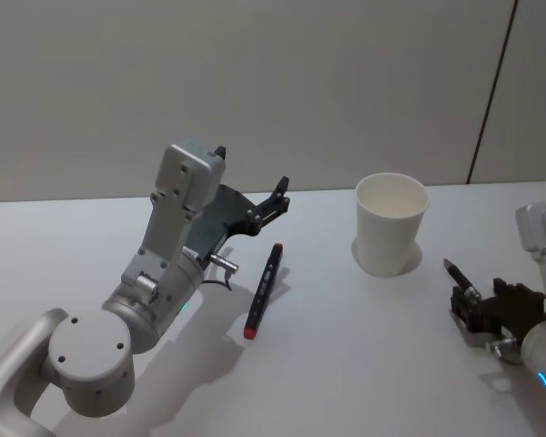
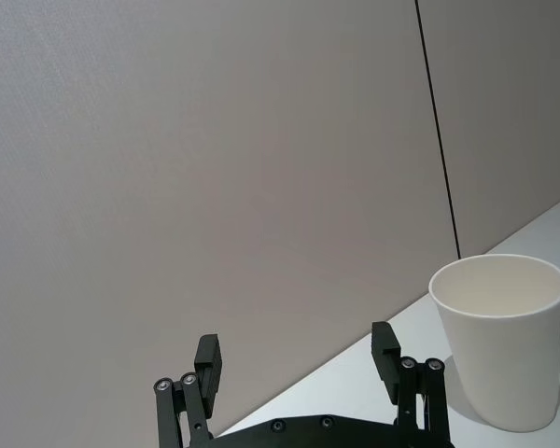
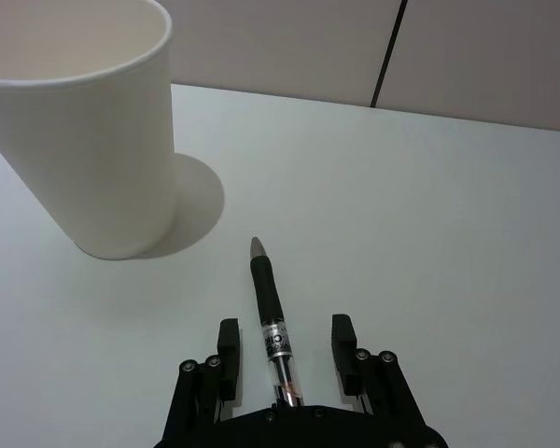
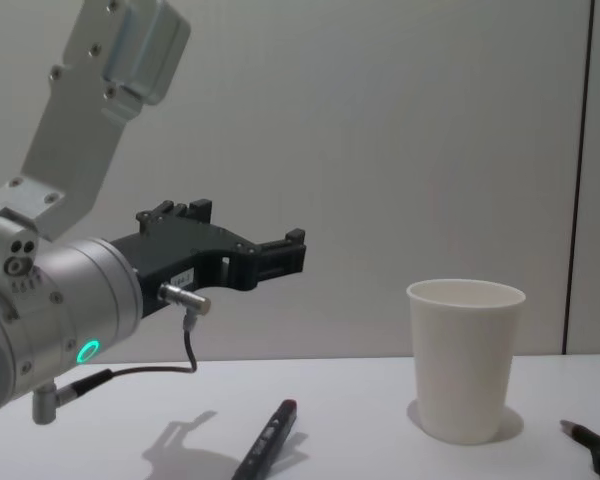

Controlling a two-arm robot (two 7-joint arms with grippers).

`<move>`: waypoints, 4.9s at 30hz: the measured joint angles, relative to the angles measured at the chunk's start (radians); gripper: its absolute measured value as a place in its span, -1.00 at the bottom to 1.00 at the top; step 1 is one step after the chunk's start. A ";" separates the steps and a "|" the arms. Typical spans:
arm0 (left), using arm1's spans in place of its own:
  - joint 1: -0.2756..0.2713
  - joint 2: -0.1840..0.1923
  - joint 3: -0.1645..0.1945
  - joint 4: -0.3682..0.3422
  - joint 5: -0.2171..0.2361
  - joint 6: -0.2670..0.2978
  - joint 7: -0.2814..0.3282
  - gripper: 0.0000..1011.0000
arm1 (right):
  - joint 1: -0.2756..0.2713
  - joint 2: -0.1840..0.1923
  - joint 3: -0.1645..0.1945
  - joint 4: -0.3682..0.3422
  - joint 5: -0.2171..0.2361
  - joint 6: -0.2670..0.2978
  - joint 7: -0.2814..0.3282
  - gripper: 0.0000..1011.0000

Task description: Place the pen into the pen holder.

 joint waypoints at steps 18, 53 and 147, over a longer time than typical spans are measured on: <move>0.000 0.000 0.000 0.000 0.000 0.000 0.000 0.98 | 0.001 -0.004 0.001 0.003 -0.012 -0.015 0.006 -0.25; 0.000 0.000 0.000 0.000 0.000 0.000 0.000 0.98 | 0.012 -0.002 0.011 0.004 -0.032 -0.124 0.051 -0.76; 0.000 0.000 0.000 0.000 0.000 0.000 0.000 0.98 | 0.376 -0.154 -0.053 0.540 -0.149 -0.980 0.359 -0.76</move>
